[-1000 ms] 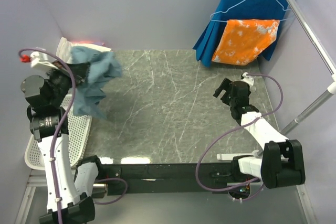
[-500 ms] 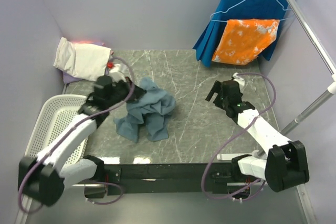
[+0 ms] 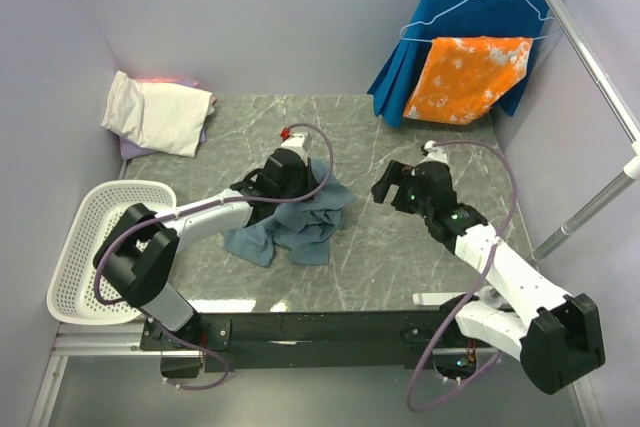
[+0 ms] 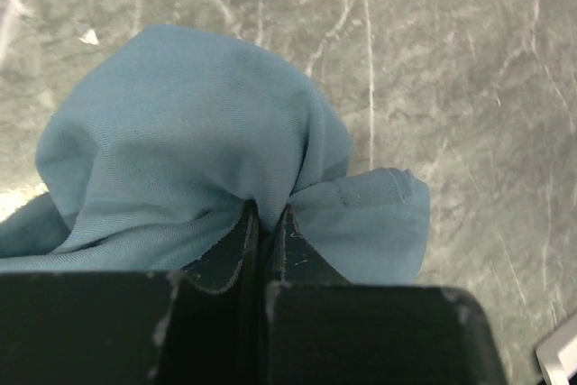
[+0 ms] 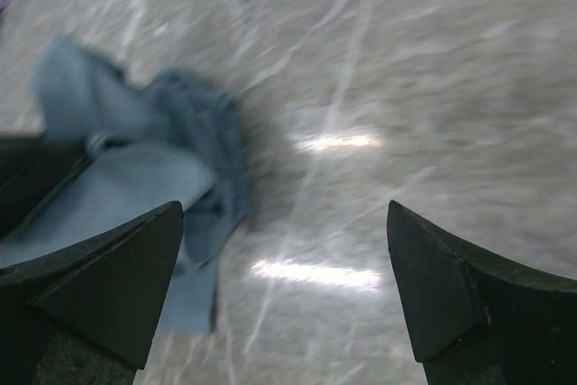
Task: Fold and stack the t-shirts
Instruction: Move the tshirt to the center of the board, then flatten out the tshirt
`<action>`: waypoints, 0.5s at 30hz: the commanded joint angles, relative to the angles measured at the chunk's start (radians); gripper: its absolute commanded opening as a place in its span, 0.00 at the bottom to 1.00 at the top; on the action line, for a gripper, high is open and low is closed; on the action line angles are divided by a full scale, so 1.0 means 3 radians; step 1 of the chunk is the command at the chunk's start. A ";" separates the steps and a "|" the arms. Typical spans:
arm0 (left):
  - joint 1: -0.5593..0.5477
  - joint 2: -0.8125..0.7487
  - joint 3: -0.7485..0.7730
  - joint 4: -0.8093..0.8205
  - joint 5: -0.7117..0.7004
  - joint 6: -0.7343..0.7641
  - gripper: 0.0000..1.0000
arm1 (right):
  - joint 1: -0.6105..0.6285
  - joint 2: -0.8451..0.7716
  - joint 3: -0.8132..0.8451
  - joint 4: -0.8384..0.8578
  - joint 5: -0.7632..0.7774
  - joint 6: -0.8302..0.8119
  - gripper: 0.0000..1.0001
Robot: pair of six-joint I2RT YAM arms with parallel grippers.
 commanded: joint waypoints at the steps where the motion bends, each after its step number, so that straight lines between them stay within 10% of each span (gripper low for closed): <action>1: 0.0031 0.0012 0.0141 0.0262 -0.0118 -0.0031 0.01 | 0.0149 0.0011 -0.0120 0.0643 -0.0510 -0.0083 1.00; 11: 0.0026 -0.0024 0.0024 0.0384 0.0061 -0.0087 0.01 | 0.0308 0.0987 -0.0003 0.1564 -0.1211 -0.0042 0.87; 14: 0.0021 -0.0039 -0.0012 0.0384 0.0071 -0.0087 0.01 | 0.0318 0.1284 0.0105 0.1707 -0.1369 0.0014 0.71; 15: 0.0026 -0.0049 -0.0017 0.0379 0.0066 -0.0087 0.01 | 0.0318 0.1335 0.0110 0.1768 -0.1410 0.0024 0.51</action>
